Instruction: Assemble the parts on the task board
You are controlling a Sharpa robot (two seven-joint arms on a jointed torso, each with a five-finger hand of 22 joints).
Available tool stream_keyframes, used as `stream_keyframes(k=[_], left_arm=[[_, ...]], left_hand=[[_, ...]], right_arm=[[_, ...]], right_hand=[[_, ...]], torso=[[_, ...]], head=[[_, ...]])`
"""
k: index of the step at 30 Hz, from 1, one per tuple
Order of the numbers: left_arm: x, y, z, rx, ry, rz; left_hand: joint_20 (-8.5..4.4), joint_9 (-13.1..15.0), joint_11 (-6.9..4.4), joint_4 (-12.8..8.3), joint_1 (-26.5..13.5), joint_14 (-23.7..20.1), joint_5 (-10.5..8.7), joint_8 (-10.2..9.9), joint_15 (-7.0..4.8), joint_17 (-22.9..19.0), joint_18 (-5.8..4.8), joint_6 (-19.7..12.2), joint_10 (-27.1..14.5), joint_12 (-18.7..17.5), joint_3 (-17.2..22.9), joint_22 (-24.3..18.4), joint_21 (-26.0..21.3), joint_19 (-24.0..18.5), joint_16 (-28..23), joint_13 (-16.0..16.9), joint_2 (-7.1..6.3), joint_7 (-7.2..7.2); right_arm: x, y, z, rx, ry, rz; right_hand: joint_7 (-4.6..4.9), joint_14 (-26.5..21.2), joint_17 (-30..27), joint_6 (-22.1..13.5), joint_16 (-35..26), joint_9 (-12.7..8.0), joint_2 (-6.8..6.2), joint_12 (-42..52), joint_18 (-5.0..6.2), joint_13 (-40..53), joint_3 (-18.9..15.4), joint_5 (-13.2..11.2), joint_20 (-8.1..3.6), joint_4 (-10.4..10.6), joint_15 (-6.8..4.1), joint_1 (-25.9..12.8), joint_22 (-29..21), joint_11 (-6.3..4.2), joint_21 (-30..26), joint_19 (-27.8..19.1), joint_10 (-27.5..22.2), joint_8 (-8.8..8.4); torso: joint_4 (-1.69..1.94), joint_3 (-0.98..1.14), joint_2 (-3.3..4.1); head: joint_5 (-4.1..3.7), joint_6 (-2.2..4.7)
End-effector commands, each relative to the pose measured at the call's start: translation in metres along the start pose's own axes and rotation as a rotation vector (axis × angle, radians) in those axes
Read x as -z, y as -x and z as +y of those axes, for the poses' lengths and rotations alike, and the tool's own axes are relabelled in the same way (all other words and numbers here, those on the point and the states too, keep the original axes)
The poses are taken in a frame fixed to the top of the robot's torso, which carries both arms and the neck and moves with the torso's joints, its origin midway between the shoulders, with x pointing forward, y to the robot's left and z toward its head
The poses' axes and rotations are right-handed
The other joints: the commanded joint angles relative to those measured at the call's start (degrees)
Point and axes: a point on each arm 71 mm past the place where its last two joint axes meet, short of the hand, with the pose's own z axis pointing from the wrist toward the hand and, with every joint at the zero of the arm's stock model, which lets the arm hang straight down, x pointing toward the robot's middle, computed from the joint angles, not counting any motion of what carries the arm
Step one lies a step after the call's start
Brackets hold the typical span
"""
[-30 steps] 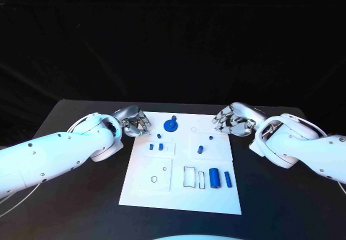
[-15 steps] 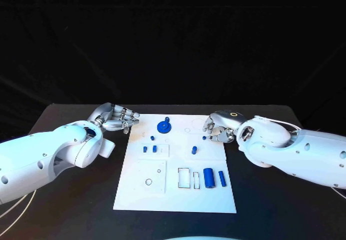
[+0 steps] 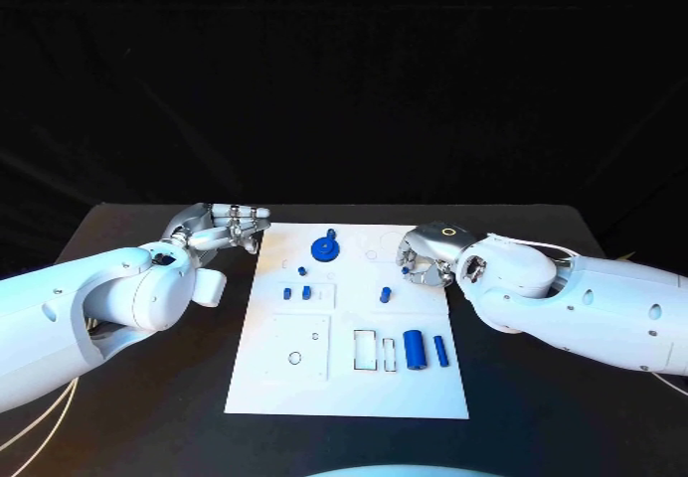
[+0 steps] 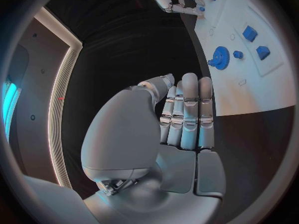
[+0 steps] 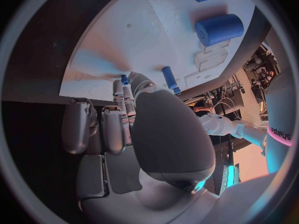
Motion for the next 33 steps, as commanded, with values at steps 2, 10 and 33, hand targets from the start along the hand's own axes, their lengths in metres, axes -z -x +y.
stream_keyframes(k=[2,10,33], left_arm=[[0.0009,-0.0022,-0.0025,0.066,-0.019,0.02],[0.0017,-0.0016,-0.0023,0.068,-0.015,0.021],[0.002,-0.0018,-0.0002,0.067,0.015,0.026]], left_hand=[[0.07,-0.09,0.15,-0.13,0.14,-0.4,-0.08,0.1,0.06,-0.14,0.58,-0.19,-0.45,0.43,-0.26,-0.14,-0.39,-0.33,-0.25,0.07,0.8,0.27],[0.09,-0.24,0.28,-0.41,0.36,-0.44,-0.07,-0.01,0.12,-0.28,0.6,-0.48,-0.8,0.55,-0.44,-0.34,-0.65,-0.36,-0.36,0.08,0.86,0.45],[0.3,-0.71,0.81,-0.88,0.66,-0.82,-0.01,-0.39,0.48,-0.74,0.72,-1.52,-2.15,0.89,-0.9,-1.15,-1.69,-0.8,-0.78,0.05,1.13,1.07]], right_arm=[[-0.0009,-0.0038,0.0013,0.038,-0.001,0.02],[-0.003,-0.0059,0.0004,0.052,-0.009,0.024],[-0.0061,-0.0115,-0.002,0.065,-0.008,0.044]], right_hand=[[-0.09,2.94,0.09,0.82,0.34,-0.02,-0.05,-0.54,-0.44,-0.41,1.13,-0.45,0.04,-0.22,0.22,0.63,6.89,-0.04,0.46,0.45,0.71,-0.36],[-0.14,2.93,0.22,1.21,0.5,-0.02,-0.06,-1.02,-0.52,-0.87,2.25,-0.63,0.02,-0.42,0.21,0.61,7.25,-0.08,0.94,0.61,1.02,-0.45],[-0.88,3.0,0.72,4.11,1.22,0.43,0.73,-3.06,-0.73,-2.69,9.83,-4.24,-0.58,-3.29,-0.12,-0.2,8.62,-0.66,2.26,0.91,3.94,-0.53]], torso=[[-0.02,-0.03,0.01],[-0.02,0.03,-0.02],[-0.03,-0.01,-0.07]], head=[[0.02,-0.15],[-0.18,-0.32],[-0.26,-0.56]])
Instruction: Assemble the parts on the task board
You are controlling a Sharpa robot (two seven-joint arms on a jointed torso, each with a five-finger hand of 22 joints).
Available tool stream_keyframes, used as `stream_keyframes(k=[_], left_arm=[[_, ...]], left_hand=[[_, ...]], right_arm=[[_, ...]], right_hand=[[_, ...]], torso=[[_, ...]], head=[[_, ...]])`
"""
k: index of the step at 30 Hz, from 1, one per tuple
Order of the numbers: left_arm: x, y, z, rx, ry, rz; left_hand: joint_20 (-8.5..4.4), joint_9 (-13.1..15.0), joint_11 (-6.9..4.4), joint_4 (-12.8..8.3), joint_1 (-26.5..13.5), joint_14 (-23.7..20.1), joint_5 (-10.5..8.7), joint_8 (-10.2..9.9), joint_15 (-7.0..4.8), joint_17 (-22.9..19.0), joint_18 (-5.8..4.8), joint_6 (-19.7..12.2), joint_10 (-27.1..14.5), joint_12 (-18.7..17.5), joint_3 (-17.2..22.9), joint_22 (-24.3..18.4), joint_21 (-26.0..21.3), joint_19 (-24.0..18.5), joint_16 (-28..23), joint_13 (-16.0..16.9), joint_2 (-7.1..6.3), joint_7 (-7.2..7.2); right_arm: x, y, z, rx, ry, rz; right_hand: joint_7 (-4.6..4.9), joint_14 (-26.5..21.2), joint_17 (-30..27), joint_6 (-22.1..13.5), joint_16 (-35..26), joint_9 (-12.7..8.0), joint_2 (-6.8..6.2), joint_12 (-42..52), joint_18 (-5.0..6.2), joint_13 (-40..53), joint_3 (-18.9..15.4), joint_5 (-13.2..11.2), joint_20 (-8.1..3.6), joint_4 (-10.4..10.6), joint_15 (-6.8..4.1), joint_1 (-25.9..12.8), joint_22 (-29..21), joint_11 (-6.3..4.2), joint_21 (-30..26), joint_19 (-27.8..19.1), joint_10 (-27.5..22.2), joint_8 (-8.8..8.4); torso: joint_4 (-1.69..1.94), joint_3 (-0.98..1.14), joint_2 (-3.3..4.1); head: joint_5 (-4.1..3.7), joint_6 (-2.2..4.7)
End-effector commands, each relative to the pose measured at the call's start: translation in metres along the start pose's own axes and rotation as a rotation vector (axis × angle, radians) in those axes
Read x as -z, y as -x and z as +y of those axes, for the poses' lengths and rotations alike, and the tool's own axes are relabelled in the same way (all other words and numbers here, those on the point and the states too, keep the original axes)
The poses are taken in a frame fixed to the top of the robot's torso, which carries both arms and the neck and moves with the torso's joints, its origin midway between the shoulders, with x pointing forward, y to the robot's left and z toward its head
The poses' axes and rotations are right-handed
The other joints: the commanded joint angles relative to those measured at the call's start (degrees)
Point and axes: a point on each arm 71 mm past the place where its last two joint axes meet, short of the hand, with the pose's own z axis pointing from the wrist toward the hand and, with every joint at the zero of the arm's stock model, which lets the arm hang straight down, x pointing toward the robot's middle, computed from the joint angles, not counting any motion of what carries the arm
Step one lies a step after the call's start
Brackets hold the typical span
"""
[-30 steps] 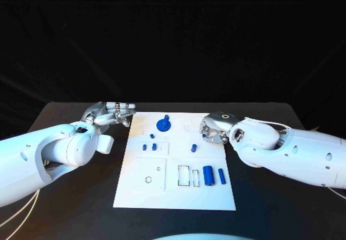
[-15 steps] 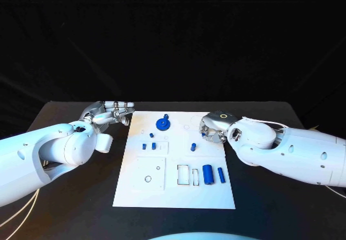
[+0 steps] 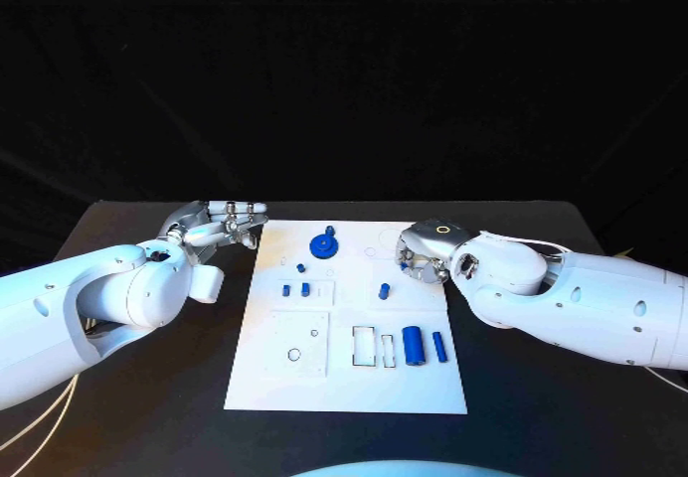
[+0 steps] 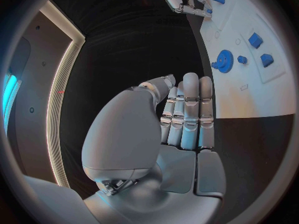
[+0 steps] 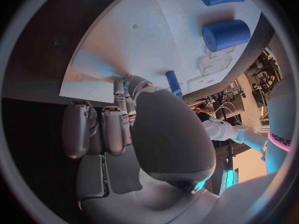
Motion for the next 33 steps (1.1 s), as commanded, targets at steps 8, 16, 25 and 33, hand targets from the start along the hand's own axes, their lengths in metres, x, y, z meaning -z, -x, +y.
stream_keyframes(k=[8,16,25,33], left_arm=[[0.0,-0.003,0.0,0.008,0.013,0.026],[-0.001,-0.003,0.001,0.008,0.017,0.031],[-0.001,-0.003,0.001,0.007,0.021,0.031],[-0.002,-0.004,0.002,0.008,0.023,0.036]], left_hand=[[0.0,-0.34,0.23,-0.57,0.38,-0.69,0.07,-0.53,0.22,-0.39,0.73,-0.86,-1.27,0.59,-0.39,-0.19,-0.5,-0.42,-0.61,0.04,0.65,0.24],[0.11,-0.47,0.46,-0.67,0.37,-0.93,0.06,-0.54,0.38,-0.6,0.72,-1.16,-1.89,0.74,-0.56,-0.29,-0.71,-0.51,-0.84,-0.01,0.69,0.49],[0.18,-0.55,0.57,-0.73,0.38,-1.05,0.06,-0.54,0.47,-0.72,0.71,-1.37,-2.21,0.85,-0.65,-0.35,-0.83,-0.56,-0.97,-0.02,0.72,0.61],[0.23,-0.61,0.63,-0.8,0.42,-1.13,0.07,-0.54,0.52,-0.8,0.71,-1.52,-2.43,0.95,-0.69,-0.39,-0.91,-0.58,-1.06,-0.04,0.76,0.67]], right_arm=[[0.002,-0.004,-0.001,0.006,0.002,0.008],[0.006,0.002,-0.001,-0.01,0.002,-0.054],[0.016,0.015,0.003,-0.028,0.008,-0.101],[0.032,0.029,0.024,-0.068,0.066,-0.141]], right_hand=[[-0.05,2.98,-0.1,0.73,0.24,0.1,0.0,-1.09,-0.68,-0.61,1.56,-0.87,-0.2,-0.82,-0.08,-1.24,8.75,0.03,0.18,0.04,0.58,-0.55],[-0.03,2.99,-0.07,0.87,0.29,0.14,-0.26,-1.32,-0.75,-0.78,1.92,-1.07,-0.14,-0.98,-0.07,-1.87,8.94,0.06,0.46,0.17,0.87,-0.64],[-0.11,2.99,-0.04,1.16,0.36,0.23,-0.62,-1.58,-0.83,-0.97,2.33,-1.54,-0.07,-1.09,-0.14,-2.87,9.19,-0.01,0.84,0.36,1.38,-0.72],[-0.19,2.97,-0.07,1.33,0.36,0.28,-0.83,-1.7,-0.9,-1.05,2.51,-1.9,-0.03,-1.12,-0.23,-3.42,9.37,-0.08,1.15,0.52,1.69,-0.75]], torso=[[0.07,0.01,-0.02],[0.01,-0.03,-0.07],[0.01,-0.03,-0.05],[-0.03,-0.02,-0.04]], head=[[-0.03,0.07],[0.0,0.26],[0.1,0.52],[0.64,0.62]])
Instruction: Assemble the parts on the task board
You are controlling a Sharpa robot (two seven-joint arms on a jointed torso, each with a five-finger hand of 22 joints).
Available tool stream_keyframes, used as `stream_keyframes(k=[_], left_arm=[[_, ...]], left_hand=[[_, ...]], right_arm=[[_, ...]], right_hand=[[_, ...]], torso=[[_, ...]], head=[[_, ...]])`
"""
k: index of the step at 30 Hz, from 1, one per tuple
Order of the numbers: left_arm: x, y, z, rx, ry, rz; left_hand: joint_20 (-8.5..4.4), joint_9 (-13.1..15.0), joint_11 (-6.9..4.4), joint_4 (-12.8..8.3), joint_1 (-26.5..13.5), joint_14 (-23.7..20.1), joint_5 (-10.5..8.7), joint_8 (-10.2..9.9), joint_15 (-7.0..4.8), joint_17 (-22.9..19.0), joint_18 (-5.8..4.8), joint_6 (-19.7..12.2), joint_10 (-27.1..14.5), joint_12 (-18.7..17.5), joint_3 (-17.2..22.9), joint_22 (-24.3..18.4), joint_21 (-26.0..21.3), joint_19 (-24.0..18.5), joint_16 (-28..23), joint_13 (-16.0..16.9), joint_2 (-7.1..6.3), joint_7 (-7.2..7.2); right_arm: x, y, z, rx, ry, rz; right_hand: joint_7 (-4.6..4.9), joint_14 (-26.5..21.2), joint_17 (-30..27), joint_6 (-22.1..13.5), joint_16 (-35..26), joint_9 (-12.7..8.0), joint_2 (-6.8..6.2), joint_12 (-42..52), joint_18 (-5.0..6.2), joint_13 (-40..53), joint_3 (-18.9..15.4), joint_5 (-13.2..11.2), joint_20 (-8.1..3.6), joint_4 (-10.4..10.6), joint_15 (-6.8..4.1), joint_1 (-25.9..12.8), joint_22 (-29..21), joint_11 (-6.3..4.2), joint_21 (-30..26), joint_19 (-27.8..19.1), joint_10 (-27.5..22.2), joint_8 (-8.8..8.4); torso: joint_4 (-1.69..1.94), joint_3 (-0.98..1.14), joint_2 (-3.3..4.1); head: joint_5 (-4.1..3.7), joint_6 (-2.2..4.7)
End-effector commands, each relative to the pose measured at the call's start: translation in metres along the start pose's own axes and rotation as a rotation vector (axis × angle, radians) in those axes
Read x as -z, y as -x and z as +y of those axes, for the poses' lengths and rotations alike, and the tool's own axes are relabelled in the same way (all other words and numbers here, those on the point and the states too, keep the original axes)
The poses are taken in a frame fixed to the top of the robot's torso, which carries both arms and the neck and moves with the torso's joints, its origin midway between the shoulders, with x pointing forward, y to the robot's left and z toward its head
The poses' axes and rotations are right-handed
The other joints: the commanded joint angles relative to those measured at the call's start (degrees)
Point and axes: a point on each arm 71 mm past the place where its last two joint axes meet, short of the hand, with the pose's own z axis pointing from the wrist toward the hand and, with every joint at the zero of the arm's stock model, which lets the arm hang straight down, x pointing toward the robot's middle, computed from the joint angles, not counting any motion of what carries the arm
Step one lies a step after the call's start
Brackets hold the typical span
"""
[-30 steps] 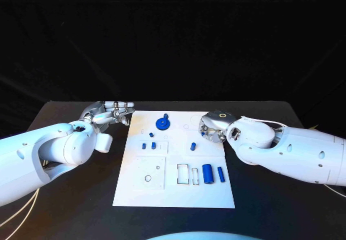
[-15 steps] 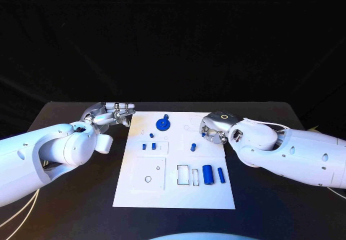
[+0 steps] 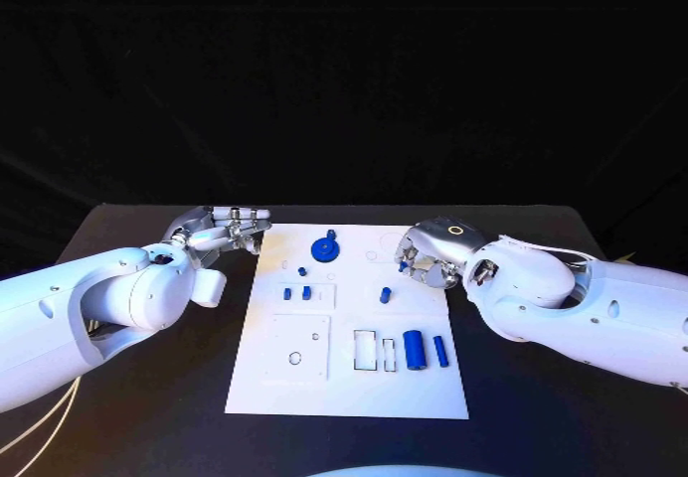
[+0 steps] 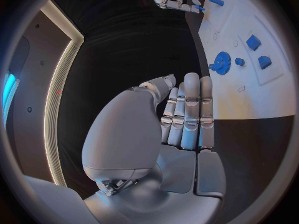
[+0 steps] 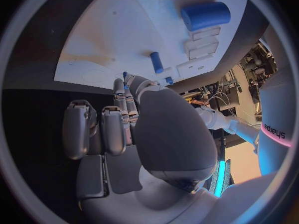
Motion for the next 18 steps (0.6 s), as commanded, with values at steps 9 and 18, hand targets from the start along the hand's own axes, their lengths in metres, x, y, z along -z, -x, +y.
stream_keyframes(k=[9,18], left_arm=[[-0.003,-0.01,0.0,0.008,0.0,0.04],[-0.004,-0.019,0.001,0.012,-0.002,0.061]], left_hand=[[0.04,-0.11,0.02,-0.17,0.2,-0.36,0.07,-0.32,0.1,-0.08,0.86,-0.34,-0.64,0.16,-0.08,-0.05,-0.26,-0.39,-0.21,-0.03,0.55,0.07],[0.04,-0.11,0.02,-0.17,0.2,-0.36,0.07,-0.32,0.1,-0.08,0.86,-0.34,-0.64,0.16,-0.08,-0.05,-0.26,-0.39,-0.21,-0.03,0.55,0.07]], right_arm=[[0.001,0.01,0.069,-0.077,0.175,-0.055],[-0.007,-0.009,0.105,-0.117,0.259,-0.011]], right_hand=[[-0.05,2.97,-0.01,0.44,0.4,0.07,0.0,-0.35,-0.97,-0.12,0.5,-0.21,0.0,-0.13,-0.31,-0.77,9.48,-0.13,0.57,0.68,0.58,-0.19],[-0.05,2.97,-0.01,0.46,0.4,0.08,0.03,-0.4,-0.95,-0.14,0.58,-0.12,0.0,-0.16,-0.34,-0.85,9.46,-0.14,0.5,0.65,0.61,-0.21]], torso=[[0.2,-0.08,-0.05],[0.05,-0.12,0.08]], head=[[3.28,-0.23],[6.27,-0.91]])
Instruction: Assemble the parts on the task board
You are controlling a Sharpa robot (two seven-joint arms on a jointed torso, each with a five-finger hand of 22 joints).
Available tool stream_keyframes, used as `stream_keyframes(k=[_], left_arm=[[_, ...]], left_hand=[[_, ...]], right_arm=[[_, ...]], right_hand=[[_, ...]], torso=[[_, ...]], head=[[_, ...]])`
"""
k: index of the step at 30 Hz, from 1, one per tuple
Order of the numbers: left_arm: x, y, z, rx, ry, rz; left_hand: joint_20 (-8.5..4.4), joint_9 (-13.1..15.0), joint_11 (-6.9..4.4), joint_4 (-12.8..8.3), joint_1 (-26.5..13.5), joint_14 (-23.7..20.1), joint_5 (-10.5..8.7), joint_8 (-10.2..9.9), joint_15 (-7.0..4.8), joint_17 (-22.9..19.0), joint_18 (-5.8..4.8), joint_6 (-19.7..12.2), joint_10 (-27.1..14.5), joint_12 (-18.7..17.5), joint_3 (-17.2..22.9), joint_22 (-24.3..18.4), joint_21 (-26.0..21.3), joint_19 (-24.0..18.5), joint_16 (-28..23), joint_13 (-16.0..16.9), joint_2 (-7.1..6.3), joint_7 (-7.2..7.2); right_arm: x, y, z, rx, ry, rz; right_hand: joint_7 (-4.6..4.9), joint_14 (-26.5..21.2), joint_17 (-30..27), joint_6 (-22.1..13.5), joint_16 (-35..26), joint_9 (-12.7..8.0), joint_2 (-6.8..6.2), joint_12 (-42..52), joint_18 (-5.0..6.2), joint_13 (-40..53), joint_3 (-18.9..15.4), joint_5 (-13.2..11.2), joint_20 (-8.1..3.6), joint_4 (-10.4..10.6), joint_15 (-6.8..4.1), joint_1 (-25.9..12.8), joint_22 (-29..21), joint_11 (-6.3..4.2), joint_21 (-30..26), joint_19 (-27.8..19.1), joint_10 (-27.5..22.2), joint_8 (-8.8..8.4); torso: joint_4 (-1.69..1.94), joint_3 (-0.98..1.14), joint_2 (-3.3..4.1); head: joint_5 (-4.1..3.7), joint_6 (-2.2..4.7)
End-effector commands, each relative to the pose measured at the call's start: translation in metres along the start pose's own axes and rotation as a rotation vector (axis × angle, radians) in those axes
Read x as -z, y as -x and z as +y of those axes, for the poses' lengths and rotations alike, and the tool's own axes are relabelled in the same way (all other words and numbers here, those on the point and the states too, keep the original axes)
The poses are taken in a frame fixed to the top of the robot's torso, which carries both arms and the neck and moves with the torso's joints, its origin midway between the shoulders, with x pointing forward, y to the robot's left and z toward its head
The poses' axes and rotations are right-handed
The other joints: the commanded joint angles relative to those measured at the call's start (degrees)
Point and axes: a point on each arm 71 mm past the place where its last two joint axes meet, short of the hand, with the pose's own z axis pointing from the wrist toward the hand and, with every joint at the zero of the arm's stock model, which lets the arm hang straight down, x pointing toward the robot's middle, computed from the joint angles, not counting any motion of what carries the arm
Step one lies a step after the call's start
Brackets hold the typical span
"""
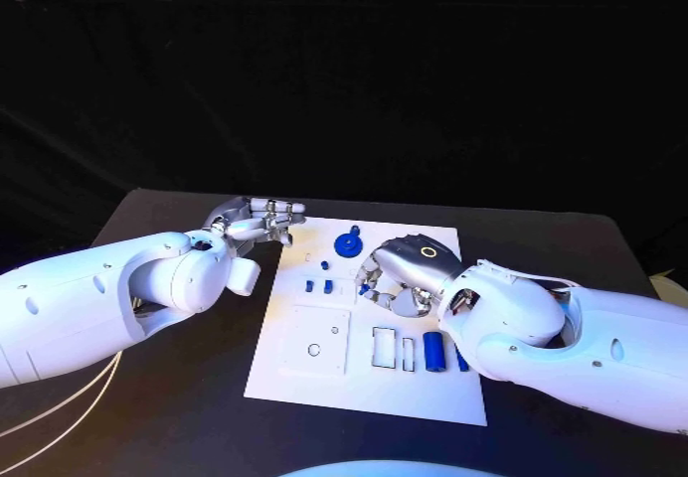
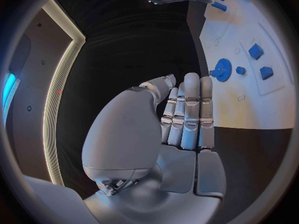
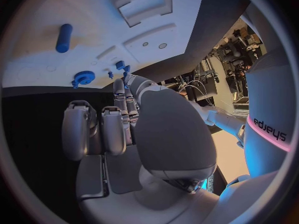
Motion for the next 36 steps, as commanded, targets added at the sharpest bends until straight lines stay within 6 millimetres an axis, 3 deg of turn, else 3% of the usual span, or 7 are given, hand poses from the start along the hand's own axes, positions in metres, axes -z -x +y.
stream_keyframes(k=[1,18,36], left_arm=[[0.0,-0.006,-0.001,0.007,-0.006,0.029],[0.0,-0.013,-0.001,0.011,-0.005,0.049],[0.0,-0.015,-0.001,0.012,0.001,0.058]], left_hand=[[0.04,-0.06,0.04,-0.18,0.2,-0.32,0.07,-0.33,0.13,-0.08,0.91,-0.34,-0.25,0.15,-0.08,-0.06,-0.26,-0.39,-0.21,-0.02,0.55,0.08],[0.06,-0.08,0.06,-0.18,0.17,-0.34,0.07,-0.31,0.15,-0.12,0.91,-0.39,-0.32,0.2,-0.12,-0.08,-0.3,-0.4,-0.23,-0.02,0.56,0.1],[0.08,-0.09,0.08,-0.18,0.15,-0.35,0.07,-0.3,0.17,-0.14,0.91,-0.42,-0.39,0.25,-0.16,-0.09,-0.33,-0.41,-0.25,-0.02,0.57,0.11]], right_arm=[[-0.004,-0.011,0.007,-0.013,0.031,0.022],[-0.019,-0.05,0.027,-0.053,0.067,0.083],[-0.02,-0.062,0.025,-0.048,0.058,0.112]], right_hand=[[-0.04,2.96,-0.06,0.47,0.15,0.05,0.02,-0.42,-0.94,-0.1,0.45,-0.08,0.0,-0.03,-0.34,-0.4,9.47,0.05,0.25,0.23,0.42,-0.21],[0.09,2.94,-0.13,0.26,0.13,0.02,-0.01,-0.74,-0.9,-0.24,0.62,0.19,0.01,-0.17,-0.31,-0.83,9.43,0.16,0.05,0.15,0.28,-0.42],[0.12,2.93,-0.18,0.22,0.11,0.02,-0.02,-0.8,-0.9,-0.27,0.65,0.21,0.02,-0.2,-0.29,-0.95,9.44,0.18,0.06,0.16,0.26,-0.47]], torso=[[-0.15,0.01,0.11],[-0.03,0.01,0.12],[-0.07,0.04,0.06]], head=[[1.47,-0.36],[3.48,-1.49],[4.08,-1.96]])
